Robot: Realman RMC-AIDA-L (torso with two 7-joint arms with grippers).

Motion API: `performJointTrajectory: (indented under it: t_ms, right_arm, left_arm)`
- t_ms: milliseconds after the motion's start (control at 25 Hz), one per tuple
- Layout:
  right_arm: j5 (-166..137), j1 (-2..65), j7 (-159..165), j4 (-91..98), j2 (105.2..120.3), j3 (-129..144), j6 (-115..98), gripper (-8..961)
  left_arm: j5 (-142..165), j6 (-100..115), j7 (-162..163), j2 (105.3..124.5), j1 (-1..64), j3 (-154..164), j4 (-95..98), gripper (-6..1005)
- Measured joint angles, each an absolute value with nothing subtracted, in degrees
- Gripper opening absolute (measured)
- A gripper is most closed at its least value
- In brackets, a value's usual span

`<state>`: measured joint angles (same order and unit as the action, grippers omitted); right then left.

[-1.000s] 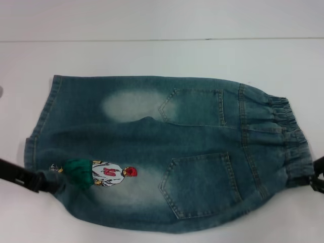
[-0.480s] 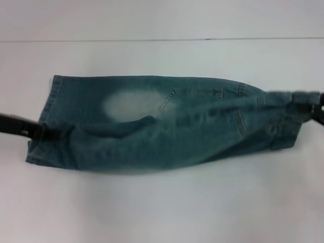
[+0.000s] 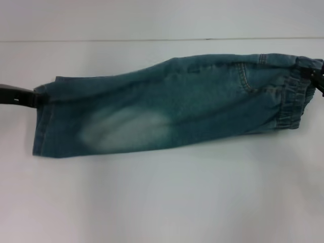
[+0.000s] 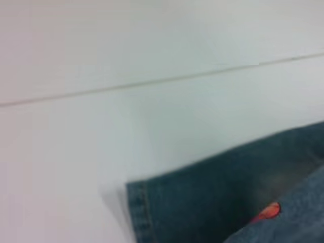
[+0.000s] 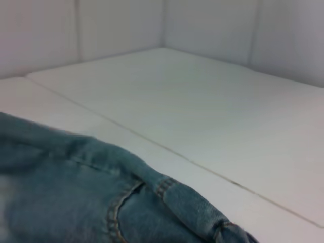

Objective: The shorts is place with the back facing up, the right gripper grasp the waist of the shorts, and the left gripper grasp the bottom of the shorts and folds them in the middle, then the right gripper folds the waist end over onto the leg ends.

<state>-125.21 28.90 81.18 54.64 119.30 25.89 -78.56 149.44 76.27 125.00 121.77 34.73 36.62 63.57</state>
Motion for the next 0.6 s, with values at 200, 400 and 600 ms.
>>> performJointTrajectory:
  t_ms: [200, 400, 600]
  right_arm:
    - [-125.70, 29.99, 81.59, 52.57, 119.24, 29.35, -72.99, 80]
    - [-125.70, 30.24, 81.60, 50.65, 119.32, 31.61, -69.81, 84]
    - [-125.38, 30.69, 81.22, 48.79, 119.34, 32.00, -66.75, 87]
  left_arm:
    - [149.41, 72.50, 124.64, 122.49, 35.58, 38.20, 63.09, 8]
    - [149.41, 70.75, 124.75, 122.80, 36.14, 39.70, 62.97, 13]
    - [149.37, 68.72, 124.69, 122.96, 37.01, 40.11, 61.97, 32]
